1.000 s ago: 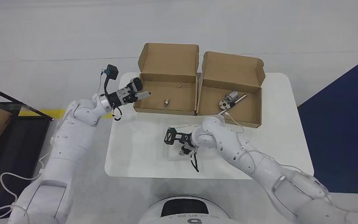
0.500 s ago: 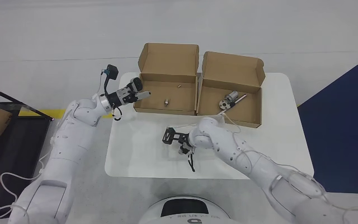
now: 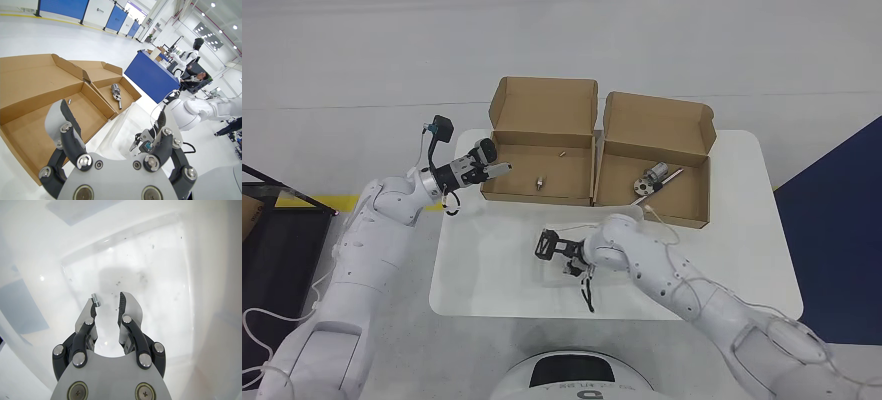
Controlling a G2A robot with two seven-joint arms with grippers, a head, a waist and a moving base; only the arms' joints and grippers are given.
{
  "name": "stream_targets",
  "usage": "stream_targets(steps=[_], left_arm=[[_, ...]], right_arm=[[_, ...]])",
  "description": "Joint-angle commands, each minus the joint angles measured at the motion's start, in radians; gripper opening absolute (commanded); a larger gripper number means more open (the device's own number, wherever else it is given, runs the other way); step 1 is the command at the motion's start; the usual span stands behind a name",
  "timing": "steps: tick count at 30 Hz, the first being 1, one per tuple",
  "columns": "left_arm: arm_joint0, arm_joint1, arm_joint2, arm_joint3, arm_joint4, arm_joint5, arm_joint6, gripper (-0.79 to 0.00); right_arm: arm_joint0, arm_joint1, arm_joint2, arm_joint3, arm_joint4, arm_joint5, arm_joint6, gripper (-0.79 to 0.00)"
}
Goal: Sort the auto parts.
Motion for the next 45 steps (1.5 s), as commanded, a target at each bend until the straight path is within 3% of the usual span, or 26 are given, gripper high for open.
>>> stream_targets(steps=[1, 10, 11, 13, 14, 28, 32, 38, 42, 45], left_arm=[[0.0, 0.0, 0.0, 0.0, 0.0, 0.0, 0.0, 0.0], [0.0, 0.0, 0.0, 0.0, 0.0, 0.0, 0.0, 0.0], [0.0, 0.0, 0.0, 0.0, 0.0, 0.0, 0.0, 0.0], [0.0, 0.0, 0.0, 0.0, 0.0, 0.0, 0.0, 0.0], [0.0, 0.0, 0.0, 0.0, 0.0, 0.0, 0.0, 0.0], [0.0, 0.0, 0.0, 0.0, 0.0, 0.0, 0.0, 0.0], [0.0, 0.0, 0.0, 0.0, 0.0, 0.0, 0.0, 0.0], [0.0, 0.0, 0.0, 0.0, 0.0, 0.0, 0.0, 0.0], [0.0, 0.0, 0.0, 0.0, 0.0, 0.0, 0.0, 0.0], [0.0, 0.0, 0.0, 0.0, 0.0, 0.0, 0.0, 0.0]], right_arm=[[-0.002, -0.001, -0.002, 0.001, -0.005, 0.001, 0.006, -0.566], [0.021, -0.026, -0.034, 0.037, -0.006, 0.016, 0.04, -0.65], [0.025, -0.031, -0.039, 0.043, -0.007, 0.022, 0.041, -0.668], [0.032, -0.038, -0.045, 0.055, -0.005, 0.025, 0.037, -0.776], [0.035, -0.04, -0.046, 0.059, -0.004, 0.024, 0.034, -0.785], [-0.001, -0.003, 0.046, 0.031, 0.004, -0.037, -0.052, -0.785], [-0.016, 0.0, 0.043, 0.006, -0.011, -0.024, -0.017, -0.662], [-0.007, -0.013, 0.02, 0.012, -0.005, -0.014, 0.014, -0.653], [0.012, -0.031, 0.001, 0.038, 0.007, 0.002, 0.015, -0.579], [0.023, -0.041, -0.009, 0.056, 0.012, 0.014, 0.014, -0.576]])
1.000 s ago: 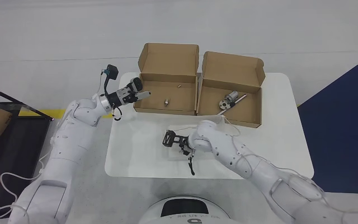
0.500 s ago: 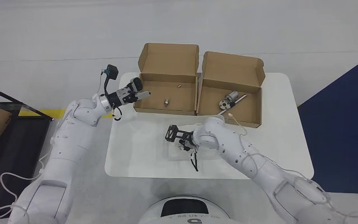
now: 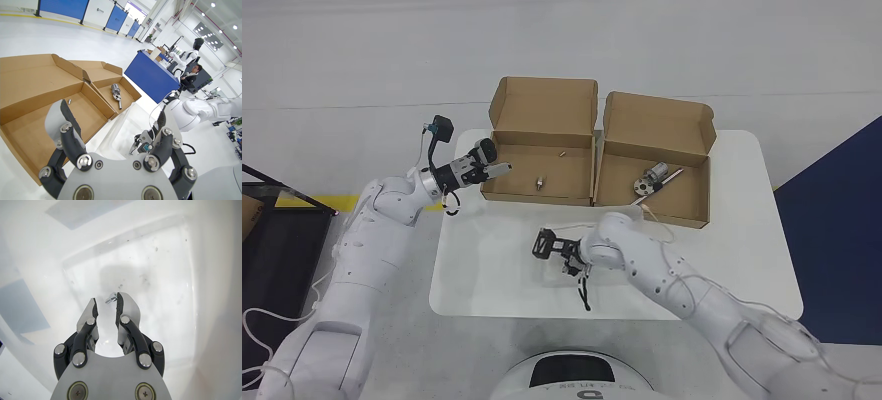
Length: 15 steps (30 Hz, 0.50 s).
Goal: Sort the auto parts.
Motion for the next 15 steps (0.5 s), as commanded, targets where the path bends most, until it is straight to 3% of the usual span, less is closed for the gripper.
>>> stream_targets(steps=[1, 13, 15], left_arm=[[0.0, 0.0, 0.0, 0.0, 0.0, 0.0, 0.0, 0.0], [0.0, 0.0, 0.0, 0.0, 0.0, 0.0, 0.0, 0.0], [0.0, 0.0, 0.0, 0.0, 0.0, 0.0, 0.0, 0.0]], right_arm=[[0.008, -0.008, -0.008, 0.014, 0.002, 0.008, 0.0, -0.576], [0.033, -0.042, -0.037, 0.067, -0.001, 0.053, 0.003, -0.61], [0.036, -0.046, -0.04, 0.072, -0.005, 0.06, 0.002, -0.677]])
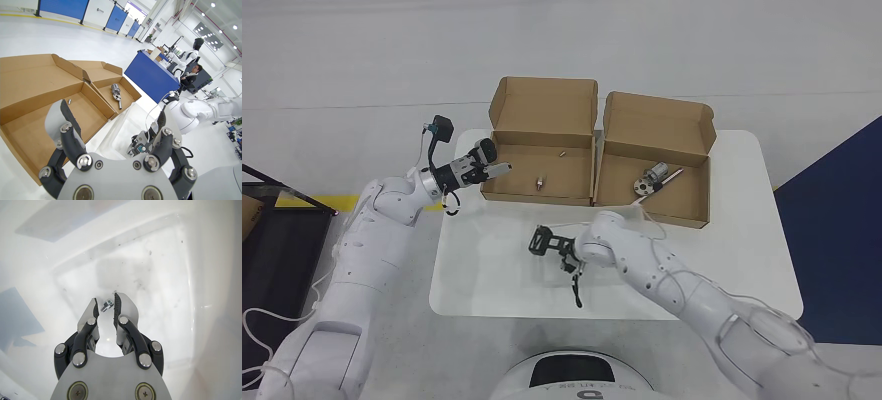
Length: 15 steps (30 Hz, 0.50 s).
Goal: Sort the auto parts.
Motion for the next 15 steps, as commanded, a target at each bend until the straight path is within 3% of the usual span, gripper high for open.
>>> stream_targets(steps=[1, 8, 15], left_arm=[[0.0, 0.0, 0.0, 0.0, 0.0, 0.0, 0.0, 0.0], [0.0, 0.0, 0.0, 0.0, 0.0, 0.0, 0.0, 0.0], [0.0, 0.0, 0.0, 0.0, 0.0, 0.0, 0.0, 0.0]], right_arm=[[0.002, -0.004, -0.002, 0.005, -0.004, 0.009, 0.0, -0.782], [-0.006, -0.004, 0.01, 0.001, -0.027, 0.03, -0.039, -0.785], [-0.078, 0.06, 0.149, -0.099, -0.038, -0.005, -0.153, -0.785]])
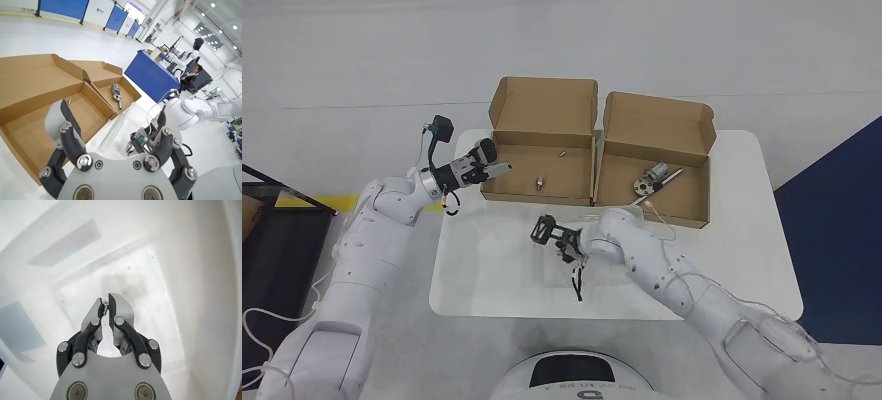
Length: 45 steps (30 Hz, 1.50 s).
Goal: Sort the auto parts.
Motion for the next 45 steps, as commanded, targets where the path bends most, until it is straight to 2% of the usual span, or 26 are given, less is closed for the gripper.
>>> stream_targets(steps=[1, 4, 6, 9, 13, 16, 28, 32, 34, 36, 41, 45], left_arm=[[0.0, 0.0, 0.0, 0.0, 0.0, 0.0, 0.0, 0.0], [0.0, 0.0, 0.0, 0.0, 0.0, 0.0, 0.0, 0.0], [0.0, 0.0, 0.0, 0.0, 0.0, 0.0, 0.0, 0.0], [0.0, 0.0, 0.0, 0.0, 0.0, 0.0, 0.0, 0.0], [0.0, 0.0, 0.0, 0.0, 0.0, 0.0, 0.0, 0.0], [0.0, 0.0, 0.0, 0.0, 0.0, 0.0, 0.0, 0.0], [0.0, 0.0, 0.0, 0.0, 0.0, 0.0, 0.0, 0.0], [0.0, 0.0, 0.0, 0.0, 0.0, 0.0, 0.0, 0.0], [0.0, 0.0, 0.0, 0.0, 0.0, 0.0, 0.0, 0.0], [0.0, 0.0, 0.0, 0.0, 0.0, 0.0, 0.0, 0.0], [0.0, 0.0, 0.0, 0.0, 0.0, 0.0, 0.0, 0.0], [0.0, 0.0, 0.0, 0.0, 0.0, 0.0, 0.0, 0.0]], right_arm=[[-0.035, 0.025, 0.06, -0.05, -0.006, -0.001, -0.04, -0.785], [-0.115, 0.071, 0.181, -0.147, 0.001, -0.038, -0.127, -0.785], [-0.185, 0.099, 0.298, -0.211, 0.037, 0.021, -0.22, -0.785], [-0.277, 0.124, 0.411, -0.308, 0.067, 0.057, -0.308, -0.785], [-0.343, 0.141, 0.526, -0.358, 0.131, 0.095, -0.385, -0.785], [-0.358, 0.145, 0.564, -0.371, 0.178, 0.118, -0.376, -0.785], [-0.362, 0.144, 0.561, -0.374, 0.195, 0.113, -0.367, -0.785], [-0.349, 0.145, 0.615, -0.351, 0.433, 0.019, -0.354, -0.785], [-0.341, 0.151, 0.669, -0.327, 0.613, -0.039, -0.301, -0.785], [-0.32, 0.157, 0.726, -0.288, 0.826, -0.048, -0.211, -0.785], [-0.205, 0.168, 0.811, -0.113, 1.33, 0.049, 0.115, -0.785], [-0.065, 0.167, 0.821, 0.108, 1.616, 0.172, 0.366, -0.785]])
